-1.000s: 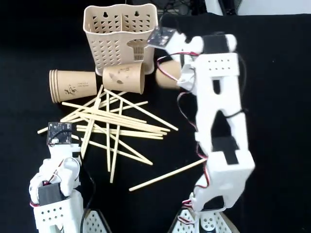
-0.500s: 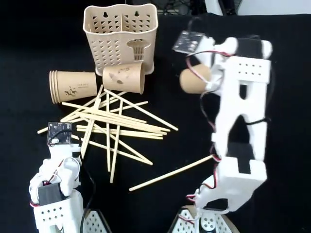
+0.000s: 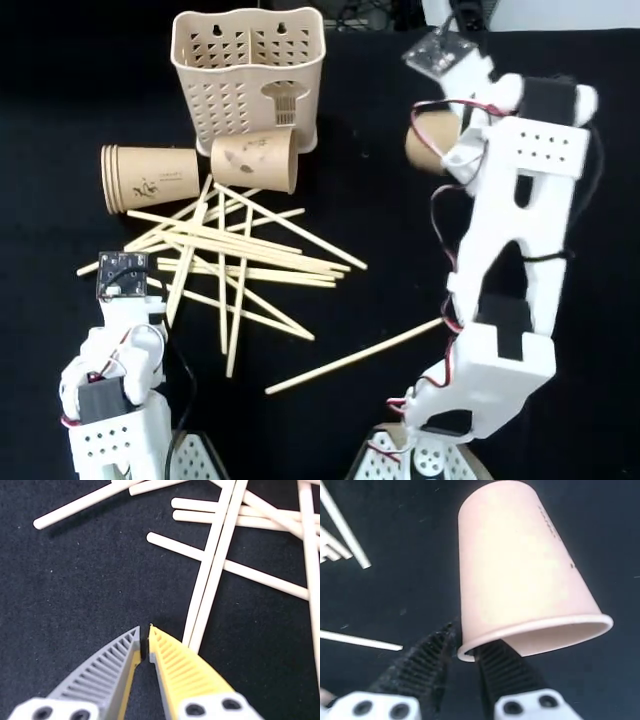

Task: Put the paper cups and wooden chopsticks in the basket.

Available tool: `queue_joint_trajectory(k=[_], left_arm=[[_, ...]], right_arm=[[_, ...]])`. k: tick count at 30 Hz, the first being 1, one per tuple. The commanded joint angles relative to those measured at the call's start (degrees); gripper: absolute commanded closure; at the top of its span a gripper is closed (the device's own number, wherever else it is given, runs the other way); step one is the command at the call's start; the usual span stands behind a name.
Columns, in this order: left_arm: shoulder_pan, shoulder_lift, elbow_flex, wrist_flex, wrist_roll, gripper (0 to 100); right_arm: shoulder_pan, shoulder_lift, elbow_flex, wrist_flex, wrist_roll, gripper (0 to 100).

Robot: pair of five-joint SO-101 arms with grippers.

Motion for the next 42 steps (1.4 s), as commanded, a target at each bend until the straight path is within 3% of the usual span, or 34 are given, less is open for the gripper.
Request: queue_joint_trajectory(k=[1,8,14,18,25,29,35,42], left_arm=[[0.1,-0.3,0.8,-0.9,-0.4,95],[0.1,-0.3,0.8,-0.9,-0.4,95],[0.1,-0.3,0.8,-0.9,-0.4,95],[0.1,-0.3,0.8,-0.9,-0.4,95],[0.1,-0.3,0.8,-0.9,-0.4,95],[0.1,-0.3,0.8,-0.9,-0.4,95],[0.1,-0.3,0.8,-0.9,-0.4,95],[0.1,-0.3,0.8,-0.9,-0.4,95]], right_arm=[[-1.6,-2.9,7.5,0.5,-1.2,98.7],[-0.4,-3.0,17.0,0.5,4.4,98.7],[-0.8,-2.9,20.0,0.4,4.4,98.7],[-3.3,-2.6,20.2,0.2,4.4,98.7],[-13.6,-1.9,20.9,-0.6,4.3,98.7],[-14.7,-1.8,18.9,-3.6,4.3,98.4],[-14.8,-2.1,17.9,-4.3,4.4,84.1],[-14.7,-6.8,17.8,-3.9,4.3,84.7]])
